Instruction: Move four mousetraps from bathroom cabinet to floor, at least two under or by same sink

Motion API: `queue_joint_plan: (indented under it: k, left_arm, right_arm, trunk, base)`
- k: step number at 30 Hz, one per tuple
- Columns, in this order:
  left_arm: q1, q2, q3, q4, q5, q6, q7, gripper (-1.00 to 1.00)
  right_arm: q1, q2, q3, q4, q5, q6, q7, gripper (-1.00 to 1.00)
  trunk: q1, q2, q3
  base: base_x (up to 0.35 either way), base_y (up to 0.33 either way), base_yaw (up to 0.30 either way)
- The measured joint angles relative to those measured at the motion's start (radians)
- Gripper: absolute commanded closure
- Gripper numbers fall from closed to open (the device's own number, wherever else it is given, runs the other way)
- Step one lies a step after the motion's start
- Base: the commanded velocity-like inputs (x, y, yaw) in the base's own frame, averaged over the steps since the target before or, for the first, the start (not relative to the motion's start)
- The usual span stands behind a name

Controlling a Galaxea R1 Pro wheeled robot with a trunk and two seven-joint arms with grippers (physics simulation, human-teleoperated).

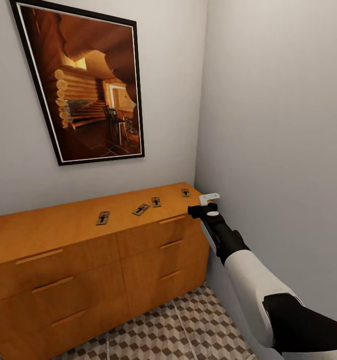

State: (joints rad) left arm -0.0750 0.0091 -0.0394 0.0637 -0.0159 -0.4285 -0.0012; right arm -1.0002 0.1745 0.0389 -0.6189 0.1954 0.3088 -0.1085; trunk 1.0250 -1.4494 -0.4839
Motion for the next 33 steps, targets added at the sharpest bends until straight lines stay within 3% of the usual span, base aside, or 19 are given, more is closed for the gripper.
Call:
queue_joint_plan:
  k: [22,33]
  left_arm:
    - [0.000,0.000,0.000,0.004,0.000,-0.002,0.001,-1.00]
    - [0.001,0.000,0.000,0.004,0.000,-0.002,0.001,-1.00]
  right_arm:
    - [-0.002,0.000,0.000,0.007,-0.004,-0.003,0.002,-1.00]
    - [-0.002,0.000,-0.002,0.006,-0.012,-0.052,0.010,-1.00]
  trunk:
    - [0.000,0.000,0.000]
    - [0.000,0.000,0.000]
  base:
    - [0.000,0.000,0.000]
    - [0.000,0.000,0.000]
